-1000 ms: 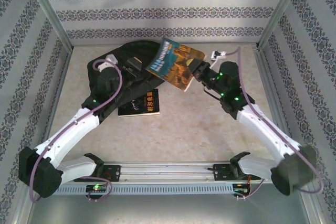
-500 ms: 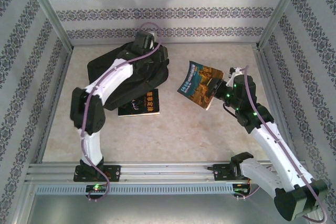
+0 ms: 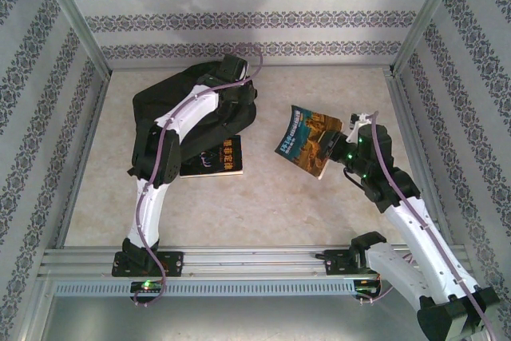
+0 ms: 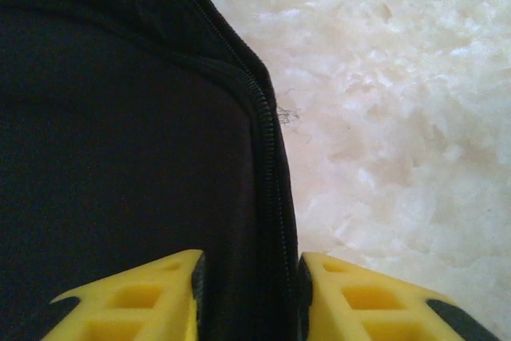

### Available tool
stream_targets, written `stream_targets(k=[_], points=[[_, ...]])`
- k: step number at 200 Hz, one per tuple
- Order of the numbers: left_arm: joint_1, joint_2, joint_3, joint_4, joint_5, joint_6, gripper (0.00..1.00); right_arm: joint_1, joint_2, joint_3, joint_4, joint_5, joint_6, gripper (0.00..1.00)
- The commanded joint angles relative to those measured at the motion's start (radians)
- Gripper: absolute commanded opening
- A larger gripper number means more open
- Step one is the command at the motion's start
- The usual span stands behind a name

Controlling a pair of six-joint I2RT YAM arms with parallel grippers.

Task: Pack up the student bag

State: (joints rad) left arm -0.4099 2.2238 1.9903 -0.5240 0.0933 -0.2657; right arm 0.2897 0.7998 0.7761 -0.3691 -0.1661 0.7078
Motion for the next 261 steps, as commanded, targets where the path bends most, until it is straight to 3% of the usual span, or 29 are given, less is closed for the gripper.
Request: stream_targets(k=[1,27,53,128,166,184,205,243,261], points=[[0.014,0.018,0.038,0.009,-0.019,-0.01,0.26,-0.009,-0.009,0.003,0.07,-0.028,0.012,0.0],[0.022,0.018,0.033,0.019,-0.035,-0.016,0.0,-0.01,-0.012,0.005,0.072,-0.038,0.019,0.0],[0.023,-0.041,-0.016,0.037,-0.045,-0.008,0.0,-0.009,-0.022,0.014,0.061,-0.035,0.017,0.0],[-0.012,-0.439,-0.333,0.188,0.035,-0.02,0.0,-0.009,0.017,0.095,0.049,-0.001,-0.02,0.0],[-0.024,-0.642,-0.43,0.176,0.138,-0.038,0.0,-0.012,0.026,0.143,-0.008,0.075,-0.027,0.0],[-0.064,-0.733,-0.512,0.14,0.201,-0.04,0.0,-0.012,0.018,0.154,-0.036,0.114,-0.036,0.0],[-0.142,-0.849,-0.65,0.104,0.197,-0.056,0.0,-0.013,0.011,0.166,-0.075,0.164,-0.05,0.0],[-0.229,-1.05,-0.862,0.018,0.238,-0.1,0.0,-0.013,0.032,0.177,-0.068,0.161,-0.062,0.0],[-0.229,-1.152,-0.946,0.026,0.129,-0.093,0.0,-0.013,0.064,0.183,-0.052,0.144,-0.048,0.0]])
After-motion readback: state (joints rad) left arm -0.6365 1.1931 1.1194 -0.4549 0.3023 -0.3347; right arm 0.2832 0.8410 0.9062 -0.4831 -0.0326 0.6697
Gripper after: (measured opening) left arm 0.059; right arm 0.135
